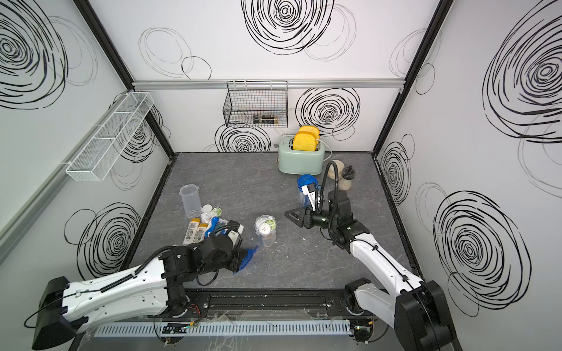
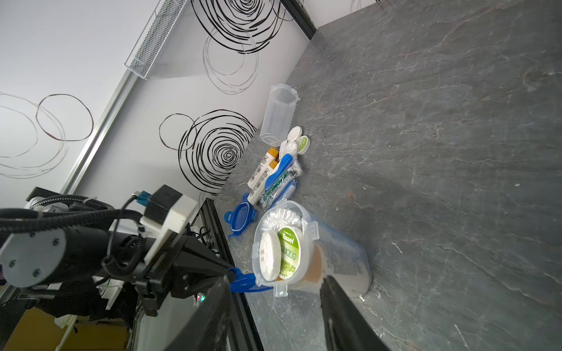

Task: Take out toiletry kits
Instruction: Place the lid at the center of the board.

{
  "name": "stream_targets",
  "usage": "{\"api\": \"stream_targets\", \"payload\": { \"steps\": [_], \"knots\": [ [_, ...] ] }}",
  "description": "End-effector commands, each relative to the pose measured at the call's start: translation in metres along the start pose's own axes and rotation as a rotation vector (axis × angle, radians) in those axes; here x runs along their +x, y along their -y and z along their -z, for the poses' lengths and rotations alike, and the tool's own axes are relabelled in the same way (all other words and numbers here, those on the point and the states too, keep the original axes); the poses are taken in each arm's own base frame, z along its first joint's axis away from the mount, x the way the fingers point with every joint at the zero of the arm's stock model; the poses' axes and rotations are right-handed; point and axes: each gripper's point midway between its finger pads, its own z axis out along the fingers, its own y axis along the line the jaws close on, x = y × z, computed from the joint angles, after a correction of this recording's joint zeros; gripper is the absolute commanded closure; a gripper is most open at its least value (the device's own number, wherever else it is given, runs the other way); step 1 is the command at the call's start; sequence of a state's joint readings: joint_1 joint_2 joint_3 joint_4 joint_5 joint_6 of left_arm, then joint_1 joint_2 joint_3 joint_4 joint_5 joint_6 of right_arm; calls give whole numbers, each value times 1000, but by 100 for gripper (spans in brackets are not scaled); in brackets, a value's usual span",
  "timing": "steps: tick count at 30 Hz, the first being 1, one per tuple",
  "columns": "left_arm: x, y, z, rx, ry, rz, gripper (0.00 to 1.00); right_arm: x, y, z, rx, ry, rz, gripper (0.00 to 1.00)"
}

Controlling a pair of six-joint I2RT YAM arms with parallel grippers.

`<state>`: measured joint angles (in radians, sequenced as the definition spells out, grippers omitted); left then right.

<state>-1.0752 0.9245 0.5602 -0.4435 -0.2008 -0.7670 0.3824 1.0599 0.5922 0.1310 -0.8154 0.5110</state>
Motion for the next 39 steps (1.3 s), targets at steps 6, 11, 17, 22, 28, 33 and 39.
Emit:
{"api": "stream_targets", "payload": {
  "steps": [6, 11, 17, 22, 28, 33, 39],
  "knots": [
    [7, 10, -19, -145, 90, -63, 100, 6, 2, 4, 11, 9, 31, 49],
    [20, 22, -34, -136, 50, -87, 100, 9, 3, 4, 9, 6, 21, 48],
    [22, 34, -37, -106, 28, -107, 76, 10, -3, 7, -6, 10, 47, 46],
    [22, 43, -32, -48, 23, -102, 42, 10, -8, 8, -12, 6, 73, 44],
    [6, 55, -12, 17, 47, -102, 28, 10, -15, 10, -20, 15, 110, 42],
    [-26, 60, 23, 85, 120, -88, 25, 13, -22, 7, -24, 8, 153, 39],
    [-71, 46, 72, 115, 236, -75, 25, 17, -28, 5, -8, 12, 216, 34]
  ]
}}
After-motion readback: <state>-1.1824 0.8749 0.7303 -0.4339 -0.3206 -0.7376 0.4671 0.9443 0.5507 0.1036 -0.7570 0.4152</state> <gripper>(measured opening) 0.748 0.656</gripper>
